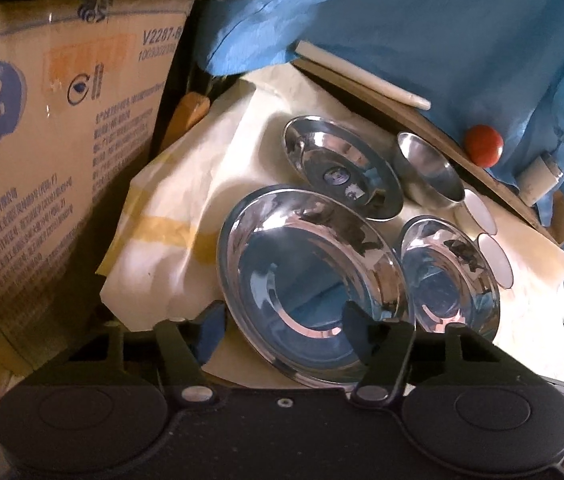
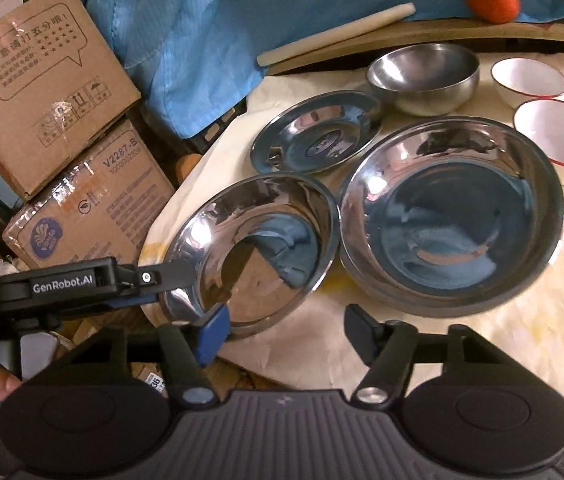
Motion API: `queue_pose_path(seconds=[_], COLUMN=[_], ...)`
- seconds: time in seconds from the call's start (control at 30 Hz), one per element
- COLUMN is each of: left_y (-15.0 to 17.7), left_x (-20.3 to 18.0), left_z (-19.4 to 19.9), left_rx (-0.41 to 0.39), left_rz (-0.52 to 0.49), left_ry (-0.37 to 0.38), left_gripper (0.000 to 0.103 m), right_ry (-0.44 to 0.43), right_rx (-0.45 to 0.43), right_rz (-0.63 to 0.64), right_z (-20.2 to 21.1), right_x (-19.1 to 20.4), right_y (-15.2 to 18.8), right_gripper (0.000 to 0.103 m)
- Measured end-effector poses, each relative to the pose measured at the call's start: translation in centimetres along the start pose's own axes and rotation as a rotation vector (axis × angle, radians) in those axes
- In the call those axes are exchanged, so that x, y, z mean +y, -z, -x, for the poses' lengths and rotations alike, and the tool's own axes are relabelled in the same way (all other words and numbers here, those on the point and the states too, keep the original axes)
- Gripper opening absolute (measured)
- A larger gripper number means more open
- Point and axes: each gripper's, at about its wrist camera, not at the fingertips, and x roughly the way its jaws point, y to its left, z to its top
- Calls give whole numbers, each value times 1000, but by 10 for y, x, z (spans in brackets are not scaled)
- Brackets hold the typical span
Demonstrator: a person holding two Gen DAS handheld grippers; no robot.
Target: Organize plates and bowls
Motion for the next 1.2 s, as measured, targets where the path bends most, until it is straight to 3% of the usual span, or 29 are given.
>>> queue_pose_path(seconds=[0.1,0.23,0.43,0.77,1.2], left_y=[-2,-2,-2,5,-1], left_x=[4,7,15,14,-13], left_z=[-5,-12,-14,-2,5], left_rx=[16,37,41,-3,-69], left_rz=[26,47,78,93,37], left_ry=[-7,-24,-62,-45,11], left_gripper=[51,40,15,15,15], right_ry=[0,8,16,20,58], right_rx=[17,36,39,-1,-95], right_rz=[4,21,27,84,112], right_z=[-10,-18,-20,-8,22], right_x=[0,3,3,10,5], right_y=[-4,-6,-8,-9,-15], right_gripper=[54,34,28,28,28])
